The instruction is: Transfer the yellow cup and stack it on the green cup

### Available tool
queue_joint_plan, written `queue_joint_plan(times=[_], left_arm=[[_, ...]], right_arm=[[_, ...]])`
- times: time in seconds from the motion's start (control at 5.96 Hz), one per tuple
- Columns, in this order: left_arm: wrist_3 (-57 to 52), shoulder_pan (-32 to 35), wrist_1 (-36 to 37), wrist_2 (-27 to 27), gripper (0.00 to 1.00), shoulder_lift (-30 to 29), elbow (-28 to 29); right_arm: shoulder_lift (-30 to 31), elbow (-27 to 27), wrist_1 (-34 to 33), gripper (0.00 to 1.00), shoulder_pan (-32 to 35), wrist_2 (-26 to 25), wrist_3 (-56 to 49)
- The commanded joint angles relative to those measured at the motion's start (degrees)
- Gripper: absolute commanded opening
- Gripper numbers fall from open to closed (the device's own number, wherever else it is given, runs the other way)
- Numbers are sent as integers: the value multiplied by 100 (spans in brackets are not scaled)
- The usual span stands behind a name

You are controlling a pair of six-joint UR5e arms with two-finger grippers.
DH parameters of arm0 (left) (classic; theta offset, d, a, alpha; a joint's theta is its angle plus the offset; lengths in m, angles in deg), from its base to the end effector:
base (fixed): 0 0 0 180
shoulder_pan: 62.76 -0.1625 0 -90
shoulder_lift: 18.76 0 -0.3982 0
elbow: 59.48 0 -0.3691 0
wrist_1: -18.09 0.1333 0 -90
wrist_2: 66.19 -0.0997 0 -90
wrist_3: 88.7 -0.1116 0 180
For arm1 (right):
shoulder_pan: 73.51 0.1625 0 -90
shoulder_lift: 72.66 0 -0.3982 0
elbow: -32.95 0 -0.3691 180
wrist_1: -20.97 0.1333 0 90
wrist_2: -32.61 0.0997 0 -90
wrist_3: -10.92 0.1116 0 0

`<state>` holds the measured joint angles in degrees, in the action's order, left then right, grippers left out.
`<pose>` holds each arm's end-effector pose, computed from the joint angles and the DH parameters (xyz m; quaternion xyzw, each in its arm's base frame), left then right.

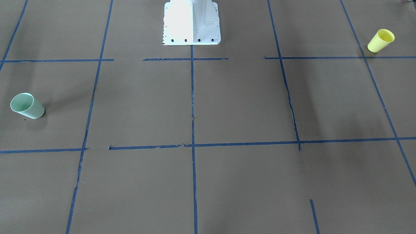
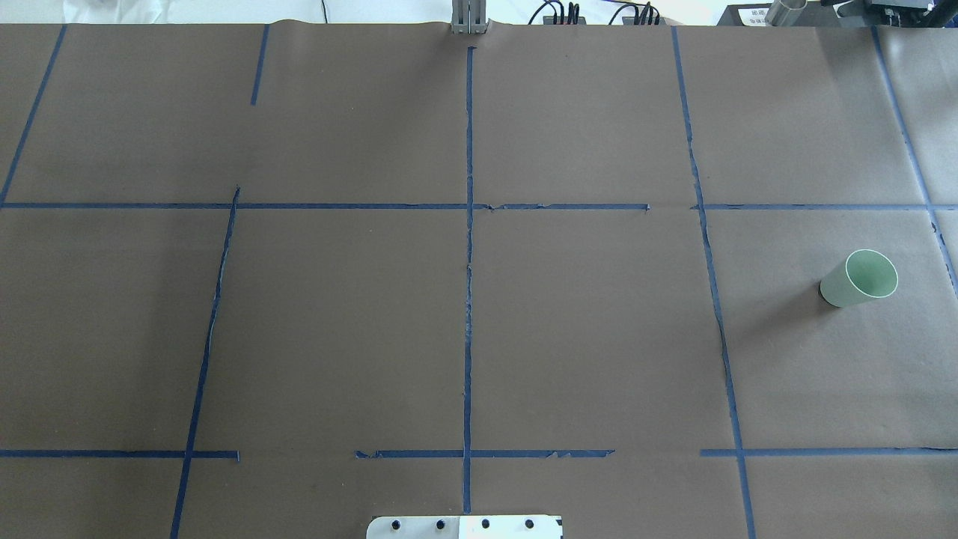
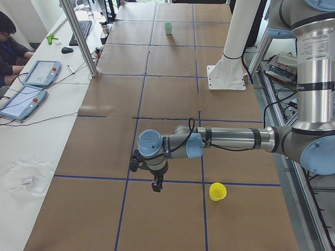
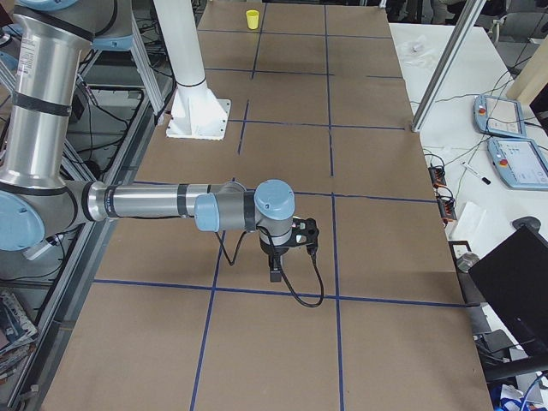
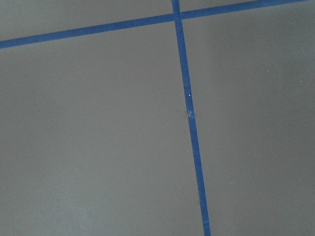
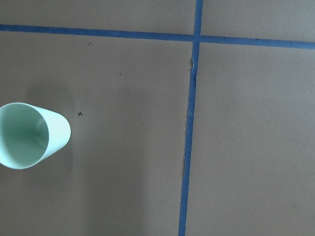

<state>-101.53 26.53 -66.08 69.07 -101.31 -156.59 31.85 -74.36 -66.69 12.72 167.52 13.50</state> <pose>-0.0490 -0.4088 0.6483 -0.0088 0.3873 0.0881 0.9177 0.0297 -0.3780 0.5998 0.0202 -0.3833 -0.0267 0.9230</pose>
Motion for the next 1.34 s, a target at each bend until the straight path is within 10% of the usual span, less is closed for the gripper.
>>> queue_joint_plan(times=[0.0,1.17], left_arm=[[-9,0,41,0,100,11,-113],[1221,-61,-833,-226,100,-174,-1554]], right_arm=[[0,-9,13,100,-1,9,7],[9,-132,-5,100,-1,17,15]])
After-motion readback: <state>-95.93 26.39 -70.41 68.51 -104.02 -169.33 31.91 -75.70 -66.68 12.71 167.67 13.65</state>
